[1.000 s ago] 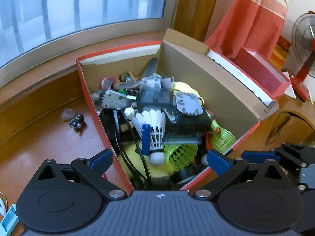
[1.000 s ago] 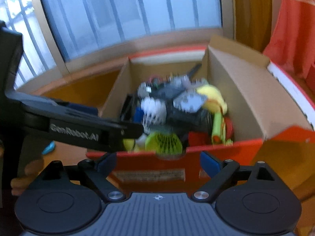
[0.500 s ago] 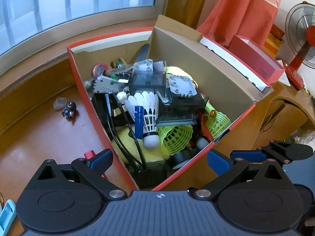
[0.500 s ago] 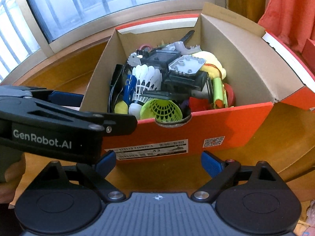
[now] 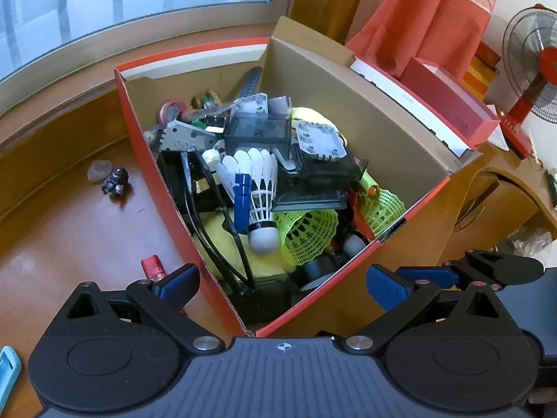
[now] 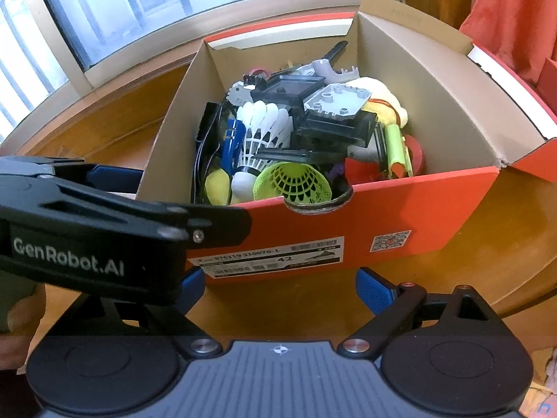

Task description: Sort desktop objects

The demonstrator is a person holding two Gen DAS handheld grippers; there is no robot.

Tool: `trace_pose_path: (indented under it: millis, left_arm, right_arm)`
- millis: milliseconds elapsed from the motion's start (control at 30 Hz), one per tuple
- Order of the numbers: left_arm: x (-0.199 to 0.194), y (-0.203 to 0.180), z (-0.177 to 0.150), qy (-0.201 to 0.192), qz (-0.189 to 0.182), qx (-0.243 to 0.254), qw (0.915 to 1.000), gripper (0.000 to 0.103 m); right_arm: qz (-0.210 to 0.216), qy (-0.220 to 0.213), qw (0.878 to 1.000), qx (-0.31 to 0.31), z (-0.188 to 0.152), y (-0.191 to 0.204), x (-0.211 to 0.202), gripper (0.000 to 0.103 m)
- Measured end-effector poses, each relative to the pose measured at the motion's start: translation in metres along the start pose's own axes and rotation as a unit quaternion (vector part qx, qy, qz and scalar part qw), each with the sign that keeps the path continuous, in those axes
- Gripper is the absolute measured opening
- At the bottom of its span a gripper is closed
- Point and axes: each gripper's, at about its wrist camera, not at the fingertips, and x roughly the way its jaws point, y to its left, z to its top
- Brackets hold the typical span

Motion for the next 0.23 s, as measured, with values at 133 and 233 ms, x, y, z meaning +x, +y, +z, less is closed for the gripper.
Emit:
trace_pose_path:
  millis: [133, 233]
  left_arm:
    - [-0.001, 0.0011, -0.0007, 0.0, -0.002, -0.001, 1.0, 0.103]
    - [-0.0023, 0.0021, -0.0016, 0.0, 0.0, -0.001, 1.0, 0.103]
  right_arm:
    - [0.001, 0.001, 1.0, -0.003, -0.0003, 0.0036, 0.0008, 0.095]
    - [0.001, 0.002, 1.0, -0.006, -0.0006, 0.0066, 0.0011, 0.095]
